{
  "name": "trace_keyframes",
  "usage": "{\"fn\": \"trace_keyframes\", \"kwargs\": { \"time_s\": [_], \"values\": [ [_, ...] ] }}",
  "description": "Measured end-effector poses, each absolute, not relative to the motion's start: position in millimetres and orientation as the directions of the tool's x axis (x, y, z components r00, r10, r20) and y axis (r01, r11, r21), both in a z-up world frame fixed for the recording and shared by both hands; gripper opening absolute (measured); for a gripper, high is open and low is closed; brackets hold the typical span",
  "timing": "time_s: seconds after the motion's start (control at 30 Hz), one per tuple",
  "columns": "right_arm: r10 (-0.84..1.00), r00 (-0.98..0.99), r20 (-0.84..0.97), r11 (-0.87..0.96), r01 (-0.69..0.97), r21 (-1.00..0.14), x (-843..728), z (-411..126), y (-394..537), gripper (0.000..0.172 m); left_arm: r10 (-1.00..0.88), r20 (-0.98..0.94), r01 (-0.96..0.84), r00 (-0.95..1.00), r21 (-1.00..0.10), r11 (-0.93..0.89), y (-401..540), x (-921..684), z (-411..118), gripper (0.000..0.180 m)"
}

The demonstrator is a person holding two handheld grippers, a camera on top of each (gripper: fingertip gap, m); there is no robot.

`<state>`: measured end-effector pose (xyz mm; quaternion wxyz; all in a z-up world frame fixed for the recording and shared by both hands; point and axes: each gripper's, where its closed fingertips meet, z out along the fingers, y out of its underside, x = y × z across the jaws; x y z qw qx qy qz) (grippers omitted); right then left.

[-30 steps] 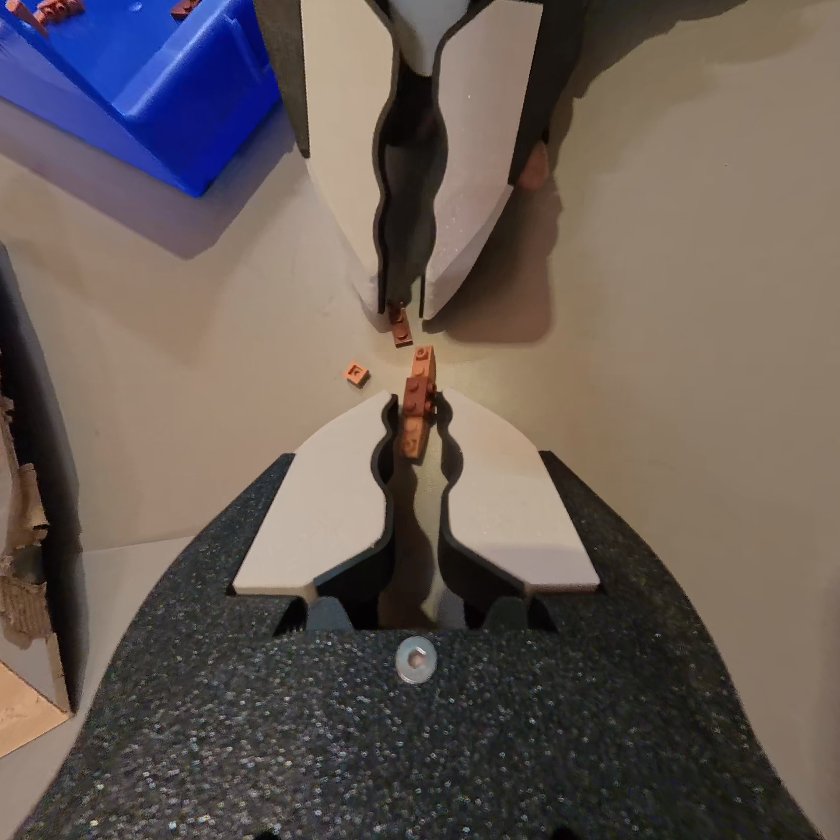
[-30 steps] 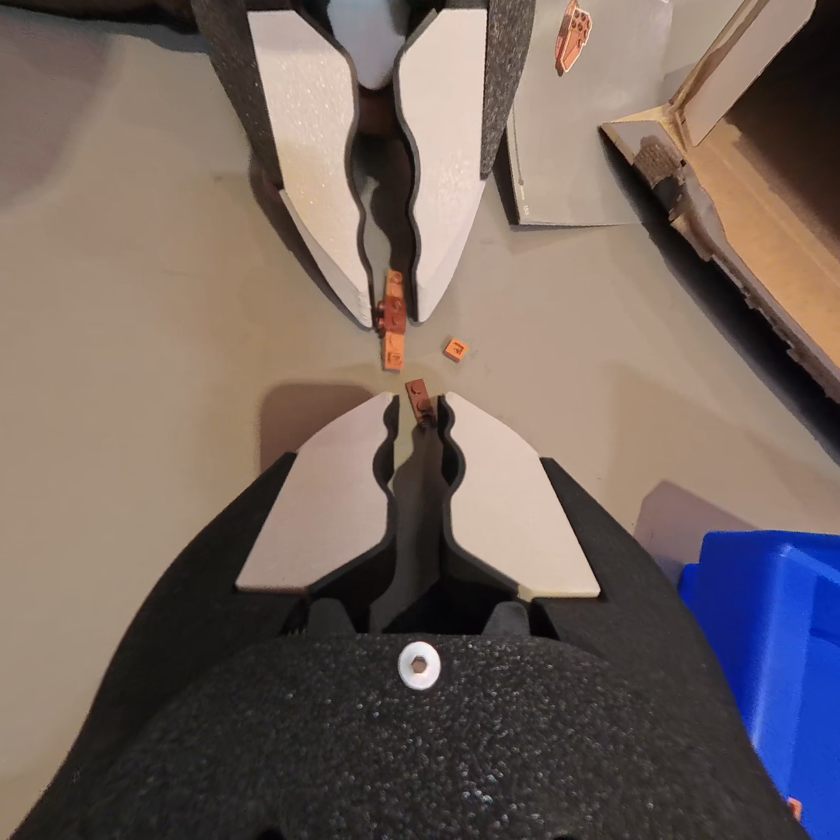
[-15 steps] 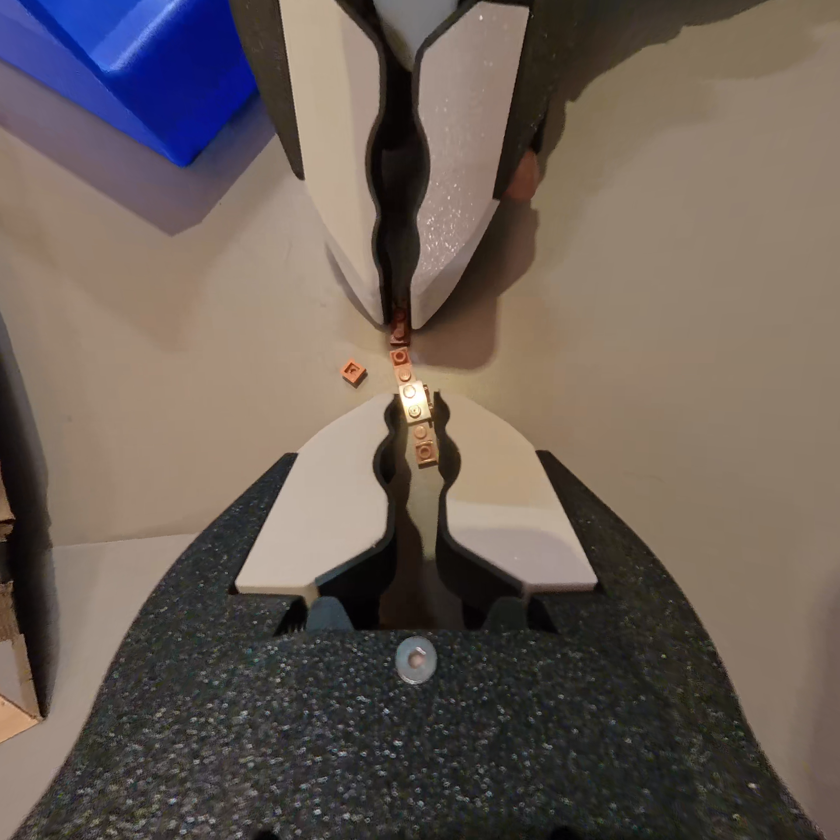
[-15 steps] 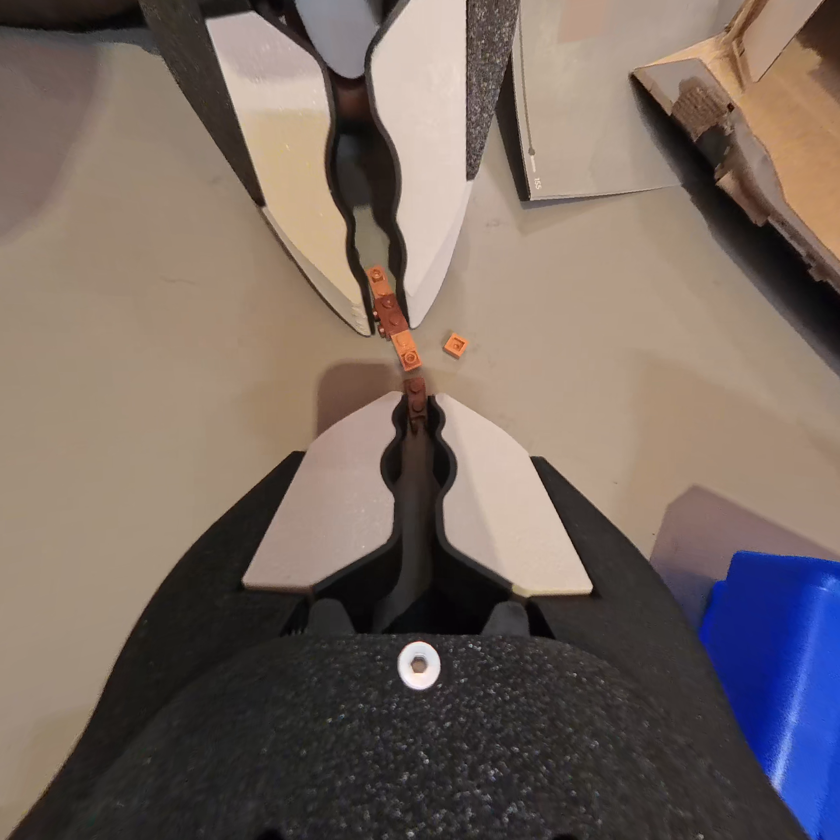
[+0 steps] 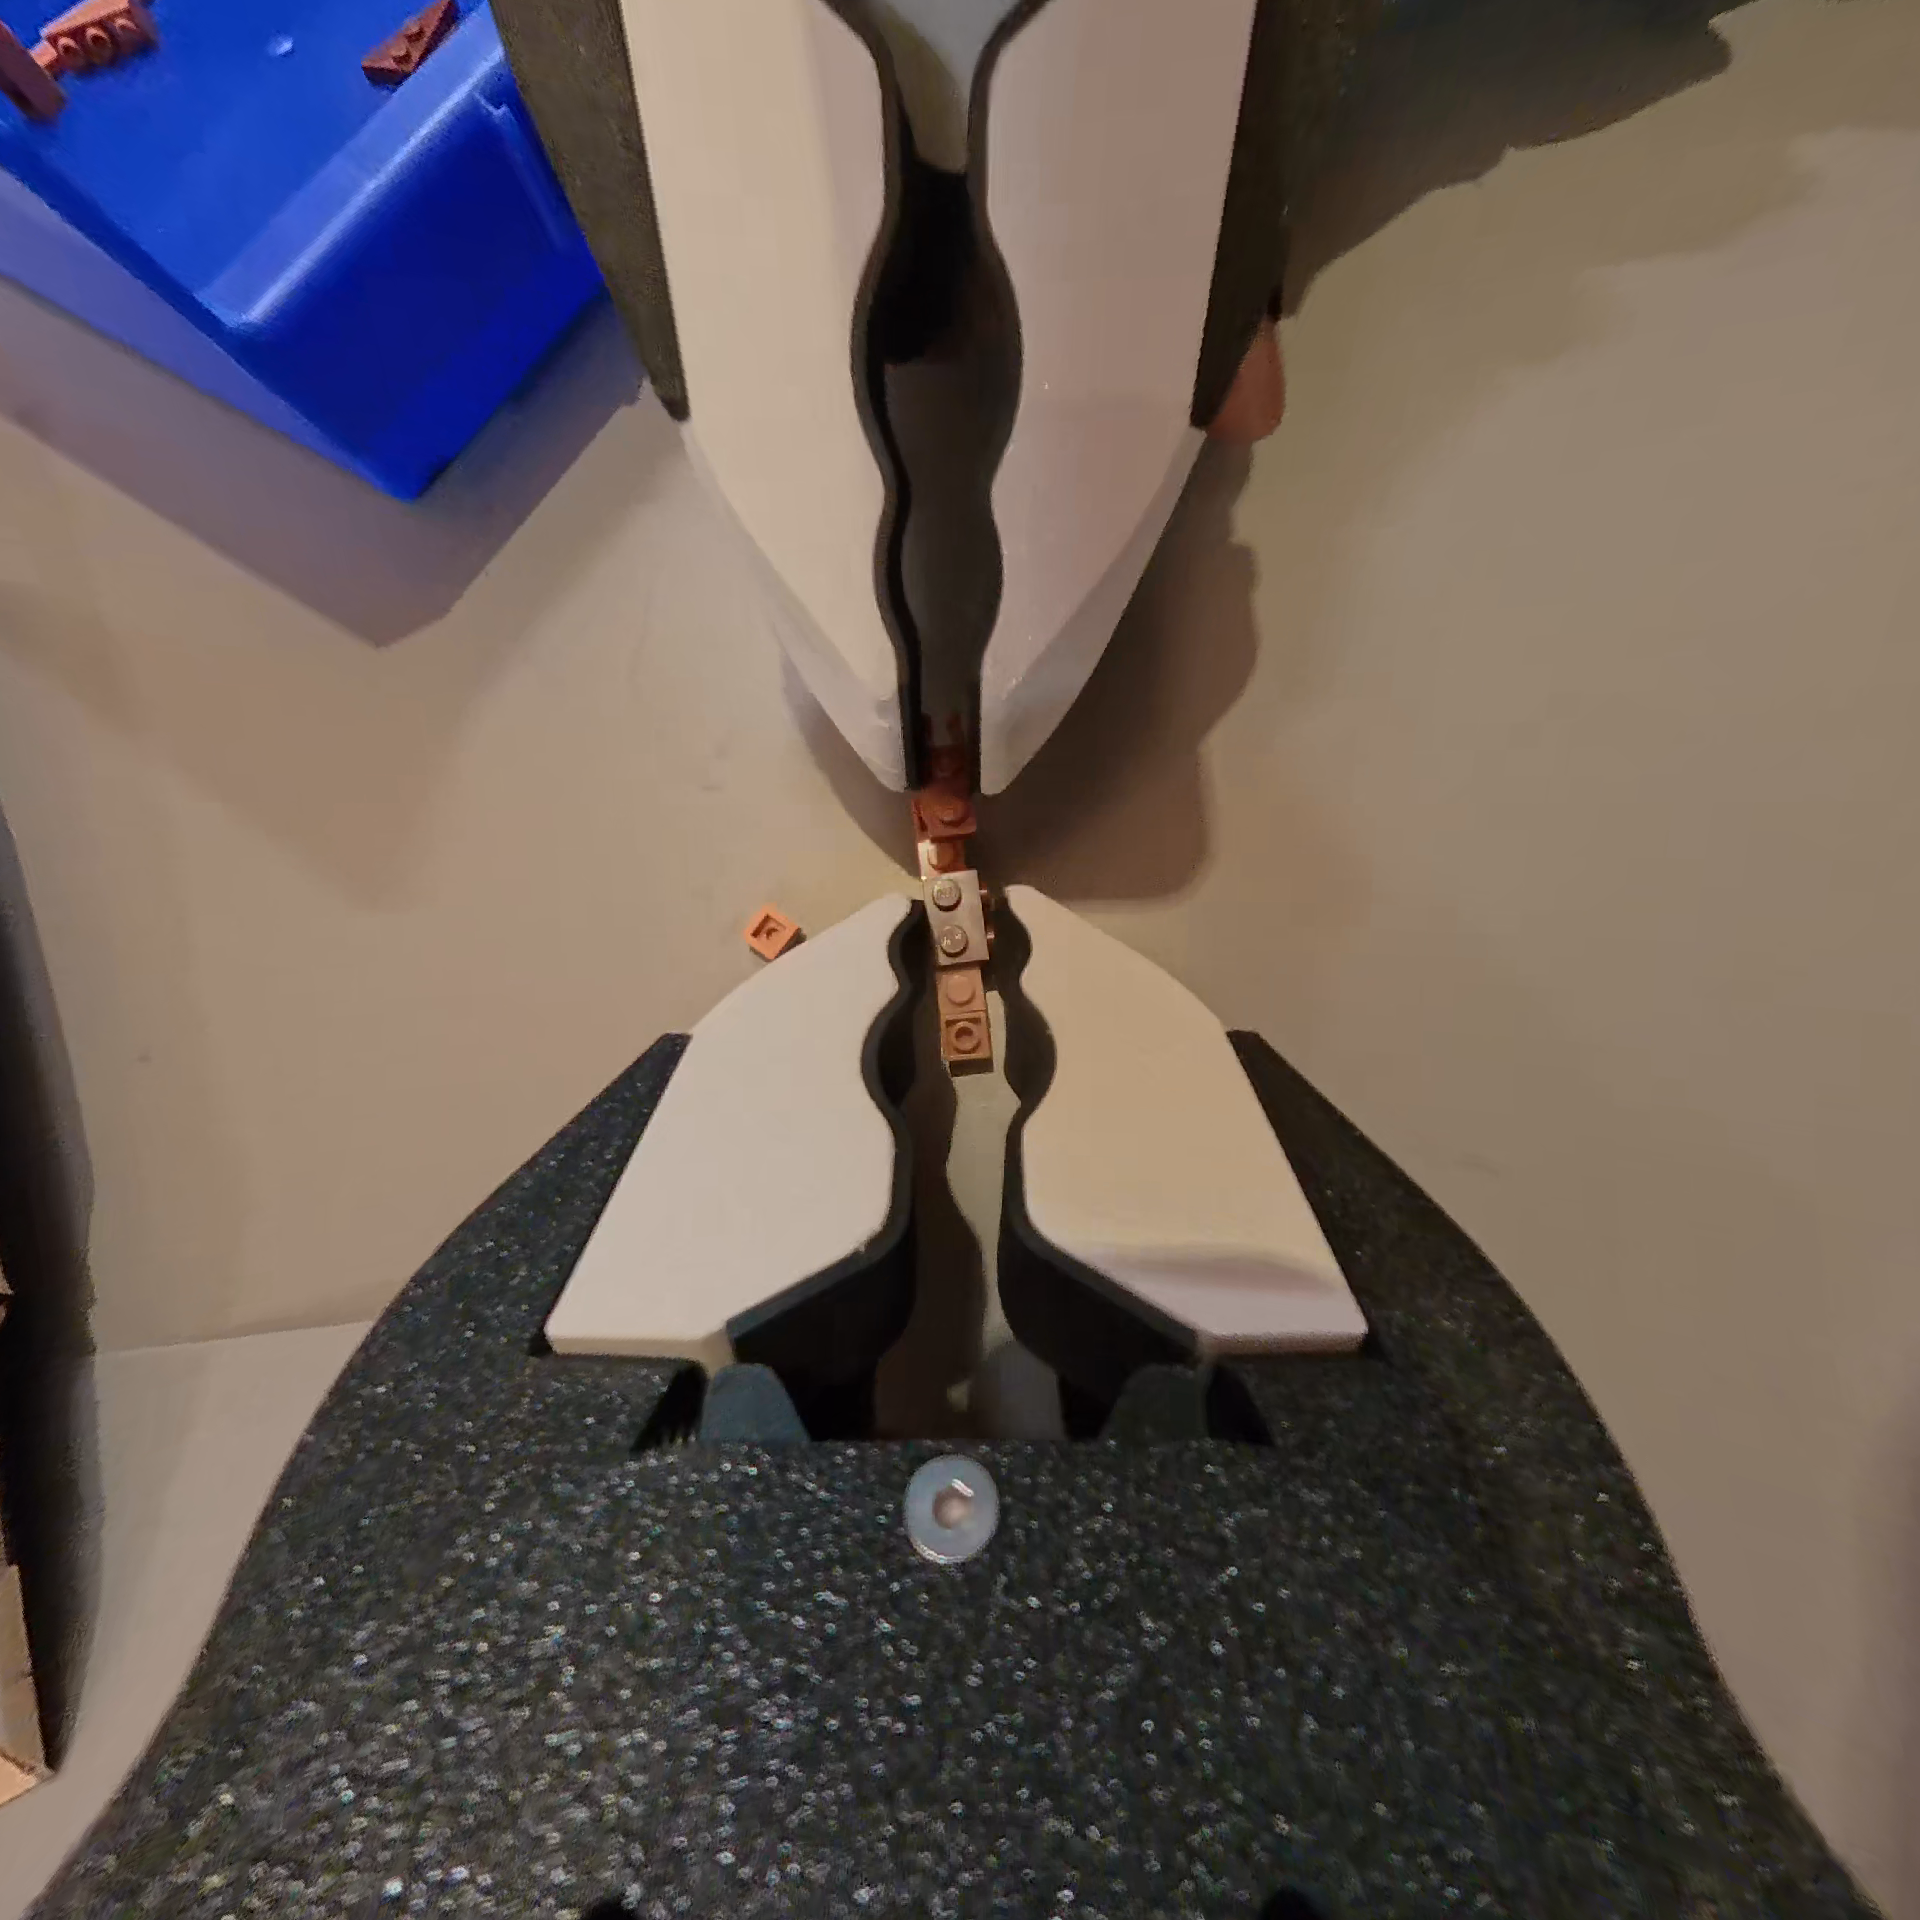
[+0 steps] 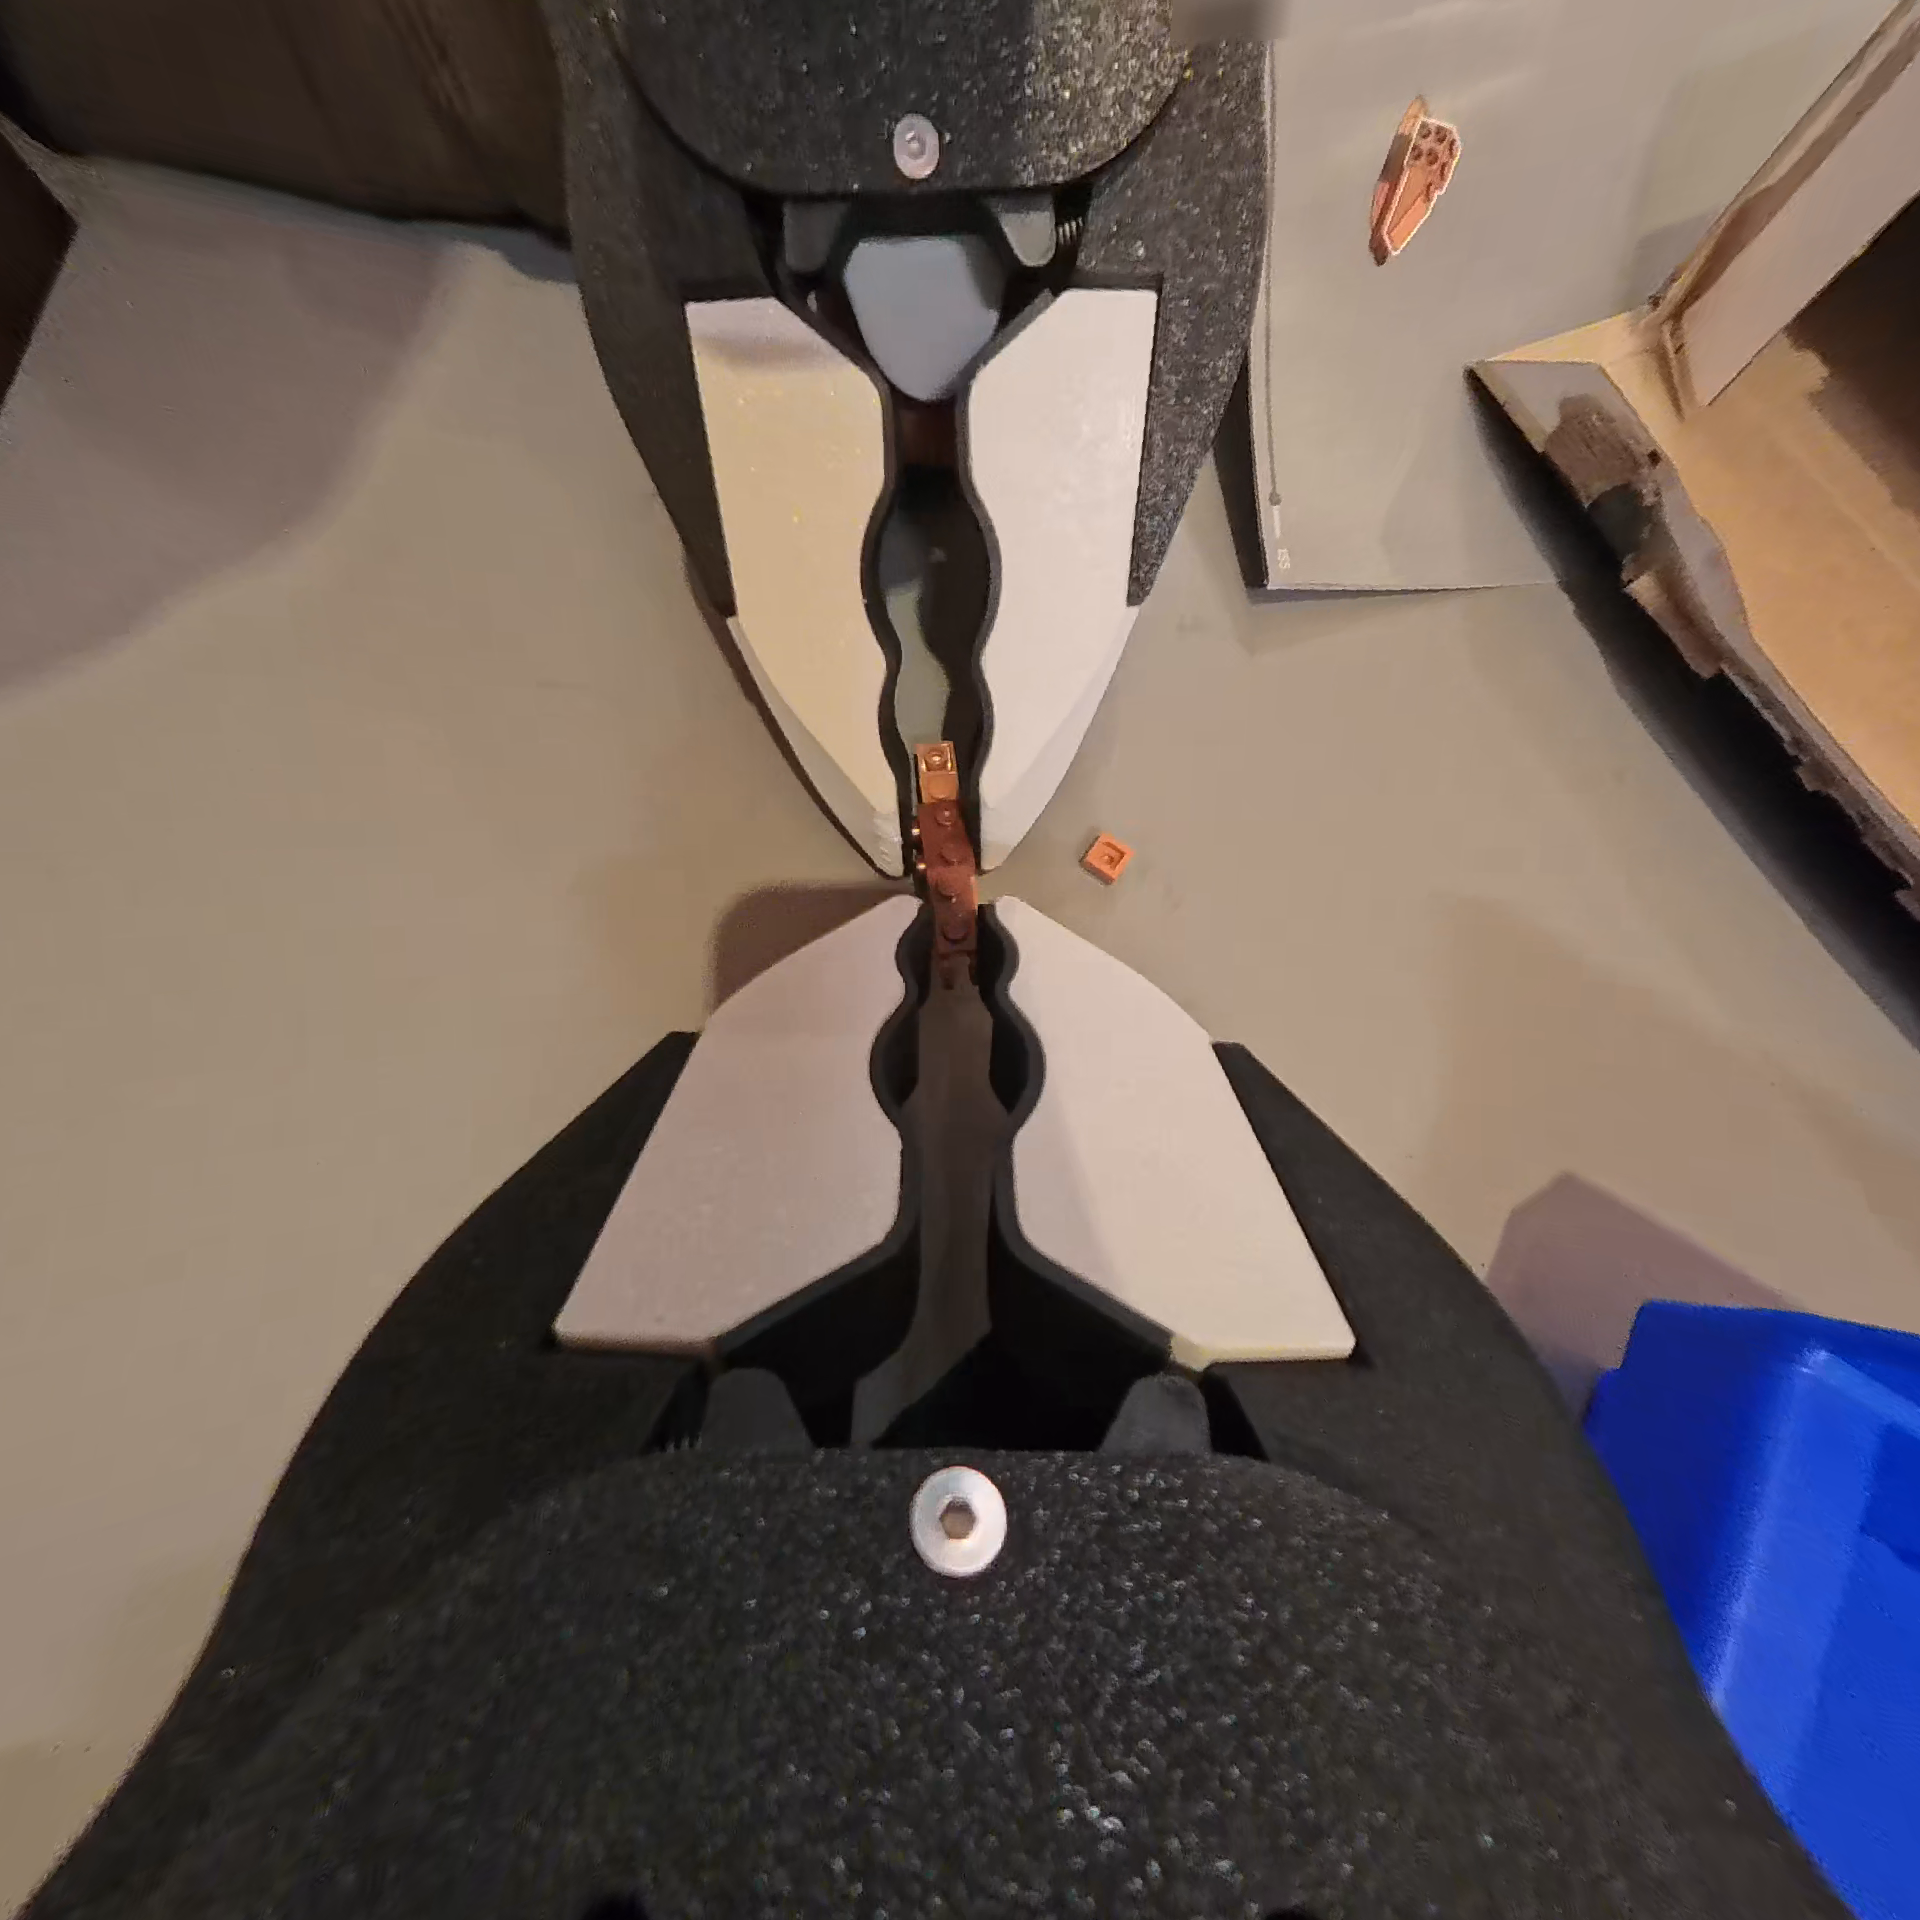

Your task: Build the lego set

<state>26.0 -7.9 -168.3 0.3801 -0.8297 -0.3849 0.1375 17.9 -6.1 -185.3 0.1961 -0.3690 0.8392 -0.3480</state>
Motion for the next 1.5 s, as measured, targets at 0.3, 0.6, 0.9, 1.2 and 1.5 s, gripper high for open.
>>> {"fn": "trace_keyframes", "kwargs": {
  "time_s": [0.3,0.6,0.9,1.2,1.5],
  "values": [
    [0.740,0.668,0.083,-0.433,0.566,-0.702,26.8,-174.6,-8.9,0.008,-0.748,-0.077,-0.472,-0.659,-0.732,0.491,-8.5,17.7,-184.9,0.012],
    [0.738,0.670,0.079,-0.435,0.561,-0.705,25.3,-175.5,-8.6,0.008,-0.747,-0.079,-0.467,-0.661,-0.736,0.491,-9.3,18.5,-184.5,0.012],
    [0.739,0.668,0.087,-0.426,0.564,-0.707,23.6,-176.1,-8.2,0.010,-0.750,-0.076,-0.467,-0.657,-0.739,0.485,-9.0,19.1,-183.9,0.012],
    [0.729,0.608,0.316,-0.269,0.678,-0.684,32.2,-169.0,-4.3,0.028,-0.767,-0.051,-0.479,-0.640,-0.753,0.450,-5.5,20.1,-180.4,0.012],
    [0.580,0.259,0.772,0.084,0.924,-0.373,25.4,-161.3,-4.7,0.032,-0.786,0.008,-0.499,-0.619,-0.776,0.386,-3.0,19.8,-172.9,0.012]
  ]
}}
